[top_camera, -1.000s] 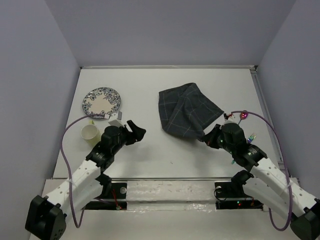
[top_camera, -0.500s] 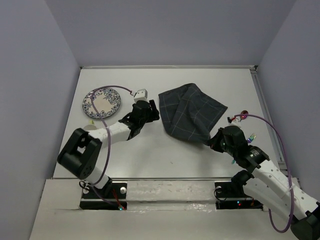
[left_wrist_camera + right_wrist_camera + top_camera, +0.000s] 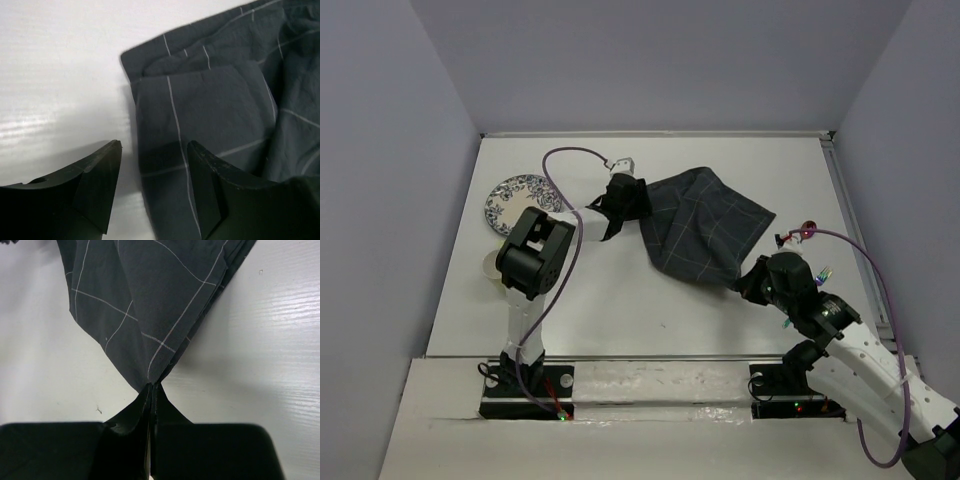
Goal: Set the dinner table for one person
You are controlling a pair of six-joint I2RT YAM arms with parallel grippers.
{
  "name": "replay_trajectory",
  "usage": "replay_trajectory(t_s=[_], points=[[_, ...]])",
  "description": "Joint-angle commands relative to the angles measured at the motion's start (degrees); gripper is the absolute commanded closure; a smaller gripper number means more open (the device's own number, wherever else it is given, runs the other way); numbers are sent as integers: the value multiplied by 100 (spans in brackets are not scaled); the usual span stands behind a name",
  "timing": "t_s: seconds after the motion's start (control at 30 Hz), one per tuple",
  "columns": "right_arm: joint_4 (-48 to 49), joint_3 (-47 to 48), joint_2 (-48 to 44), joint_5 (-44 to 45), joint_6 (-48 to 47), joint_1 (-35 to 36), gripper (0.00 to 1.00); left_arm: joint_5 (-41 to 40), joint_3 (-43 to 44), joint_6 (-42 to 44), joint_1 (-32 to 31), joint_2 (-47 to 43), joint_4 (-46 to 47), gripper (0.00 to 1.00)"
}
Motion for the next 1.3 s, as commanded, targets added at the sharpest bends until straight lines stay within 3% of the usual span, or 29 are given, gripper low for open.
replay_trajectory(t_s=[0.0, 0.03, 0.07, 0.1, 0.2, 0.33, 0.47, 0.53, 0.57, 0.6, 0.63, 0.67, 0.7, 0.87, 1.07, 1.27], points=[[211, -65, -37, -44, -130, 51, 100, 216, 726, 52, 93, 465, -175, 35], [220, -74, -55, -35, -122, 51, 100, 242, 798, 52, 93, 544, -193, 38], [228, -82, -72, -44, -122, 51, 100, 269, 877, 61, 93, 693, -211, 48], [229, -91, -90, -35, -122, 51, 100, 260, 1060, 87, 93, 816, -298, 68], [228, -100, -143, -35, -104, 51, 100, 234, 1290, 140, 163, 888, -413, 100], [211, -100, -178, -26, -95, 51, 100, -99, 889, 184, 399, -41, -457, 100], [246, -12, 33, 26, -174, 51, 100, -802, 799, 579, 471, -1647, -1044, 100], [316, 32, 164, -87, -235, 51, 100, -874, 502, 554, 471, -2081, -1072, 92], [325, 49, 182, -149, -245, 51, 100, -909, 387, 527, 436, -2431, -1177, 77], [325, 67, 209, -228, -279, 51, 100, -987, 98, 510, 427, -2582, -1230, 69], [299, 67, 209, -255, -288, 51, 100, -1145, -105, 492, 409, -2749, -1239, 39], [212, 76, 200, -238, -289, 51, 100, -1233, -272, 492, 400, -3021, -1239, 16], [176, 76, 174, -185, -262, 51, 100, -1373, -604, 483, 392, -3145, -1257, 1], [141, 67, 165, -150, -174, 51, 100, -1226, -1511, 281, 339, -4015, -1274, 1], [132, 41, 33, 17, -95, 51, 58, -1392, -2848, -18, 251, -4868, -1178, 1], [88, 58, -63, 18, -78, 51, 54, -1523, -3841, -536, 225, -5149, -853, 1]])
